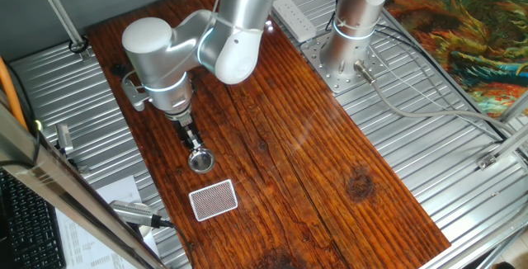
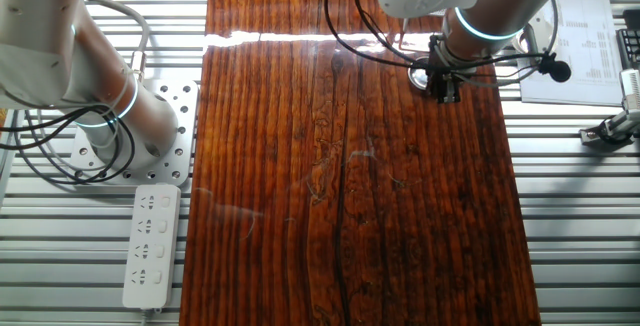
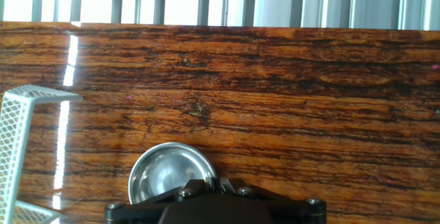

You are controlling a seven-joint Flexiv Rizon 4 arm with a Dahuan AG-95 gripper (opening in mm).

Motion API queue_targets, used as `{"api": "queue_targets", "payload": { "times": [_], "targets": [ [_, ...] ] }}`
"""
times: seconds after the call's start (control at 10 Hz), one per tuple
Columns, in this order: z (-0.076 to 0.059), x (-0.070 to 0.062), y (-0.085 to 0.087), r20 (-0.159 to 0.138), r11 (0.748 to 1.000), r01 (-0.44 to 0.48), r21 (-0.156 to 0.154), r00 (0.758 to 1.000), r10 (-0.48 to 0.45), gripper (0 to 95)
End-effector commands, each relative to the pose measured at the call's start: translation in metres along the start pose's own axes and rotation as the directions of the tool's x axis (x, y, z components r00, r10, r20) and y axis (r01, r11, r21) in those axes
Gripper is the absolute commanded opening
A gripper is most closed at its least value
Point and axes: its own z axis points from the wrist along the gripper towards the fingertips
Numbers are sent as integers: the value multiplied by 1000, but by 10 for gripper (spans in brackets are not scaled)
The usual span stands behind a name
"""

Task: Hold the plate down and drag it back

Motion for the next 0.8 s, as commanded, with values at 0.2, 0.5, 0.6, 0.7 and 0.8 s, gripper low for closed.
{"api": "queue_targets", "payload": {
  "times": [0.2, 0.5, 0.6, 0.7, 0.8],
  "targets": [
    [0, 0, -1, 1, 1000, 2, -3, 1000, -2, 0],
    [-2, 0, -7, 1, 1000, 8, -7, 1000, -8, 0],
    [-2, 0, -8, 0, 1000, 9, -7, 1000, -9, 0],
    [-2, 0, -9, 0, 1000, 11, -7, 1000, -11, 0],
    [-2, 0, -11, 0, 1000, 14, -6, 1000, -14, 0]
  ]
}}
